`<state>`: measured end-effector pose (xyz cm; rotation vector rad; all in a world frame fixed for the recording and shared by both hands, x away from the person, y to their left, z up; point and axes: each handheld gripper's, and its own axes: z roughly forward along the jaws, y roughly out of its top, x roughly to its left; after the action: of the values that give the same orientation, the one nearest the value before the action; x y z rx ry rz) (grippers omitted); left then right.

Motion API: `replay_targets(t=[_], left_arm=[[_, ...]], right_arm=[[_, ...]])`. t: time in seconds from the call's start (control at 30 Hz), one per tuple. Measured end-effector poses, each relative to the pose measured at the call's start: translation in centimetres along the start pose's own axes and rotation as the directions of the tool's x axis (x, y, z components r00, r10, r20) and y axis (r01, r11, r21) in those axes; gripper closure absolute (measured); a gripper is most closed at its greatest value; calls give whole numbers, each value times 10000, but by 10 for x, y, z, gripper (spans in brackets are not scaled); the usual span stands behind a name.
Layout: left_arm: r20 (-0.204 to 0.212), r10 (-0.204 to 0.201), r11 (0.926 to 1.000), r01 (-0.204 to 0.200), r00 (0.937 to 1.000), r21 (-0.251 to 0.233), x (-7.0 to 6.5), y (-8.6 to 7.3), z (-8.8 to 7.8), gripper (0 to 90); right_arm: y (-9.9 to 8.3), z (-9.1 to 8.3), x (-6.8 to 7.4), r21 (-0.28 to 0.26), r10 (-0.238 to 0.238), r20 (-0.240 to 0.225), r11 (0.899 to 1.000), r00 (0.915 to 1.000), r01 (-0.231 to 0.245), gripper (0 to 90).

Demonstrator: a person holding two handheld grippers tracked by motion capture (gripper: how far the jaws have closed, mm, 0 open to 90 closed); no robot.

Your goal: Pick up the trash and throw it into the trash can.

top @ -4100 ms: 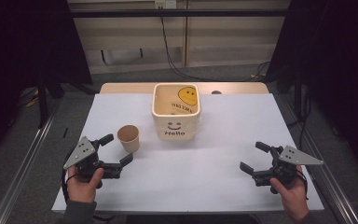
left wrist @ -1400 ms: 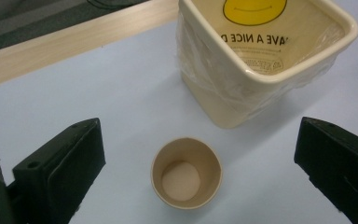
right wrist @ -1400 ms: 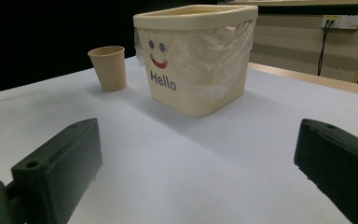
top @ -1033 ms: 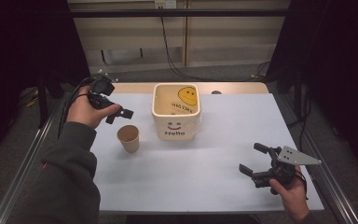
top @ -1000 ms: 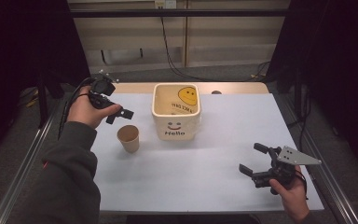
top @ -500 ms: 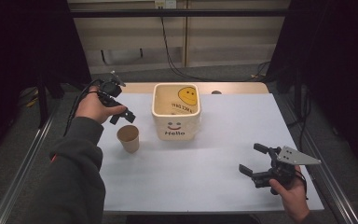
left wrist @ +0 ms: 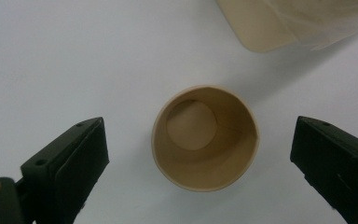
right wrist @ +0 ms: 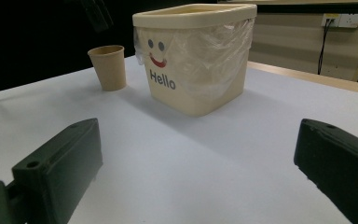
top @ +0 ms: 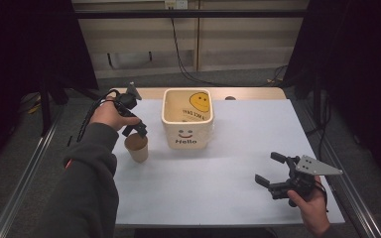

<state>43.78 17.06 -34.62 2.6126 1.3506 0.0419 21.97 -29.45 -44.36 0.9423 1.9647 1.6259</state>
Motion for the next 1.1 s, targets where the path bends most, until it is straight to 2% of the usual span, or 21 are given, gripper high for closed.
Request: replay_targets(t=[0.07, 0.17, 0.3, 0.33, 0.43, 0.47, 0.63, 0.77, 0.87, 1.0, 1.1], left_arm=[[-52, -8, 9995, 9, 10000, 321, 0, 1, 4, 39], [115, -26, 9987, 21, 9999, 503, -1, 2, 10, 39], [71, 112, 9966, -117, 9999, 811, -1, 3, 17, 39], [16, 35, 9961, -36, 10000, 878, -2, 3, 19, 39], [-68, -62, 9974, 67, 10000, 722, -2, 3, 23, 39], [75, -151, 9972, 145, 9999, 732, -2, 3, 26, 39], [125, -256, 9958, 244, 9996, 879, -1, 1, 32, 43], [162, -493, 9950, 477, 9987, 872, -2, 1, 35, 58], [129, -498, 9944, 484, 9987, 937, -3, 1, 36, 75], [233, -577, 9911, 544, 9981, 1217, -4, 2, 41, 103], [320, -931, 9867, 879, 9951, 1371, -7, 1, 43, 173]], right_arm=[[0, 0, 0, 26, -10, -18, 10000, 10000, 10, 5], [0, 1, 0, 18, -33, -17, 10000, 10000, 33, 5], [-1, 1, 0, 32, -16, -12, 10000, 10000, 16, 5], [-1, 1, 0, 33, -19, -13, 10000, 10000, 19, 5], [-1, 0, 0, 35, -22, -22, 10000, 10000, 22, 5], [-1, 1, 0, 47, -34, -19, 10000, 10000, 34, 5], [-1, 1, 0, 60, -4, -15, 10000, 10000, 4, 5], [-1, 1, 0, 66, 8, -2, 10000, 10000, -8, 5], [-1, 1, 0, 62, 19, 6, 10000, 10000, -19, 5], [-1, 1, 0, 76, 37, 6, 10000, 10000, -37, 5], [-1, 1, 0, 94, 1, -16, 10000, 10000, -1, 5]])
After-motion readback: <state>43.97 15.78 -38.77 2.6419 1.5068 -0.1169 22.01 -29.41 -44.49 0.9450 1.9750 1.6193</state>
